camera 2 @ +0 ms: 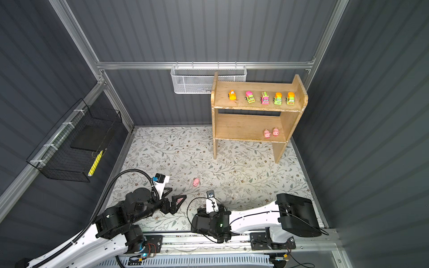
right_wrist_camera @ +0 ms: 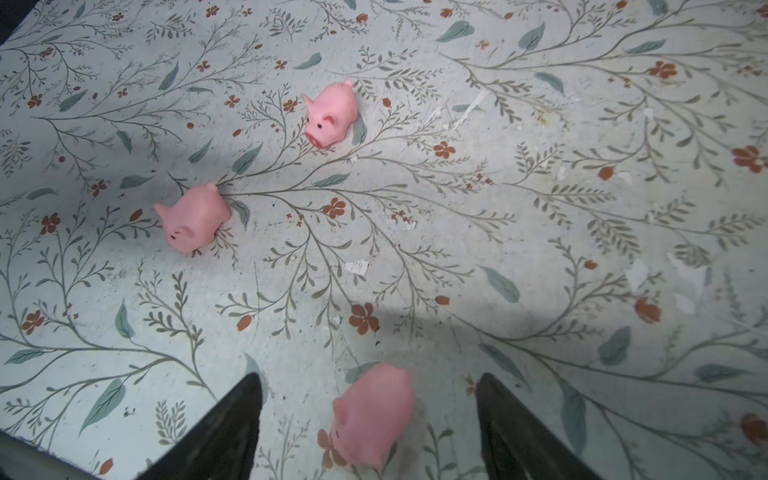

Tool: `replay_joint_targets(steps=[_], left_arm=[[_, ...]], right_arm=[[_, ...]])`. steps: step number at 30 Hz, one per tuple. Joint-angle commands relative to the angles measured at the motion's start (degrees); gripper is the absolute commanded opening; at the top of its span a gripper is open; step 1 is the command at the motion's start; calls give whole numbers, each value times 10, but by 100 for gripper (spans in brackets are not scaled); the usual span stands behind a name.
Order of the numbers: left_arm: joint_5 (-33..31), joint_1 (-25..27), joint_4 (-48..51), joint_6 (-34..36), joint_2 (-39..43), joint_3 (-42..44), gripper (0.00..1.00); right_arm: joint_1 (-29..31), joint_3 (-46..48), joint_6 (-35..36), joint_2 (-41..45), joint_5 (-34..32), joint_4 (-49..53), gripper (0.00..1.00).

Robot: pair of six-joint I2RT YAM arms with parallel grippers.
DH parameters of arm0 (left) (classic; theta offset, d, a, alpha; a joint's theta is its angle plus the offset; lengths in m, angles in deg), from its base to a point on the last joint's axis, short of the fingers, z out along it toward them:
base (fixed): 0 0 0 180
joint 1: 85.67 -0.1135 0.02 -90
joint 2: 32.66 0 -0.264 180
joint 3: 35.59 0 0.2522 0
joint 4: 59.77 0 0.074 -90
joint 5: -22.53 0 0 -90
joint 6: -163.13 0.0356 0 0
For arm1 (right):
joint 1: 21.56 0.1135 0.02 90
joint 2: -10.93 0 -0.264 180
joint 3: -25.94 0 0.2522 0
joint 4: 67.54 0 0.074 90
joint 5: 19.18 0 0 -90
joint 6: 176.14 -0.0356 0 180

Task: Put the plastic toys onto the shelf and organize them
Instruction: 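Lower the open right gripper over another pink pig on the mat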

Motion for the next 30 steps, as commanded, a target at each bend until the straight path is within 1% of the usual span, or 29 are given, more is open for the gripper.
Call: replay_joint_targets(steps=[1,4,7,9,15,20,23,26,30], left_arm=[[-6,0,12,-8,4,4,100],[-5,0,7,-8,-3,4,100],[-1,0,2,-10,-10,3,100],[-1,0,1,-11,-14,0,100],[-1,0,-2,-5,-28,-6,100],[0,0,-7,-3,-40,-10,100],[-2,0,-8,0,-40,-10,100],[-6,0,-5,3,-41,-10,100],[-9,0,-2,6,-43,-10,100]], right_arm=[[17,-39,-55,-42,-9,49,81],[26,-56,-61,-64,2,56,79],[32,-61,-84,-71,8,82,78],[32,-62,-110,-74,14,102,76],[25,-63,-139,-88,29,123,71],[3,-45,-130,-92,61,89,63],[-7,-37,-119,-92,72,72,61],[-13,-35,-119,-92,77,74,57],[-25,-21,-133,-76,77,90,56]])
